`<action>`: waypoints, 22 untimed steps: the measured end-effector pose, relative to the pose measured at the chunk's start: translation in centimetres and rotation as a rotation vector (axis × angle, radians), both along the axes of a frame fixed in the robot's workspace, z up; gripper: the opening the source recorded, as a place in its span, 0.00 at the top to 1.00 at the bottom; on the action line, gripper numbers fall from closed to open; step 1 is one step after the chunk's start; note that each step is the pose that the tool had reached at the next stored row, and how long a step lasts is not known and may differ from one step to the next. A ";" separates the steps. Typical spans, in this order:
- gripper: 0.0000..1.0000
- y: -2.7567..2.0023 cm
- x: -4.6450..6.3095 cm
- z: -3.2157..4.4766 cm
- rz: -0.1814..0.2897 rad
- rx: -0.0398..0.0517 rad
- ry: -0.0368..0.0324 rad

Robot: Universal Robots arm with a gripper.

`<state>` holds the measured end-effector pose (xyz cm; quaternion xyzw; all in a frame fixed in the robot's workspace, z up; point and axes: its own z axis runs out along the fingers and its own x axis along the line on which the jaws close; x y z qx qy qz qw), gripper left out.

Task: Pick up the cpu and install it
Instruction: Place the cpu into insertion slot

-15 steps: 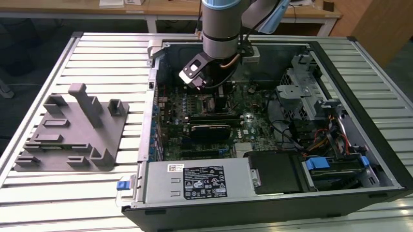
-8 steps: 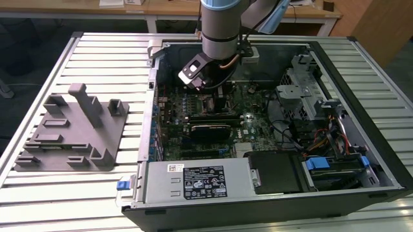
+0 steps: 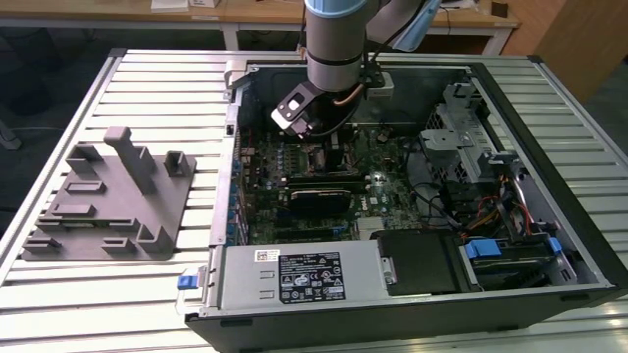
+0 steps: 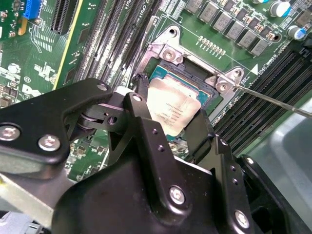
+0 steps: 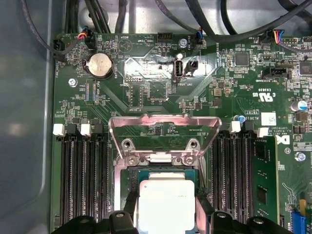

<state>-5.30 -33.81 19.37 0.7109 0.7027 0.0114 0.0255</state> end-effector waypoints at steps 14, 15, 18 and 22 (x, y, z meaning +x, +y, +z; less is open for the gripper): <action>0.45 0.00 0.0 -0.04 0.028 0.0001 0.0000; 0.45 0.00 0.0 -0.04 0.028 0.0002 0.0000; 0.45 0.00 0.0 -0.04 0.030 0.0001 0.0000; 0.45 0.00 0.0 -0.04 0.042 0.0002 0.0000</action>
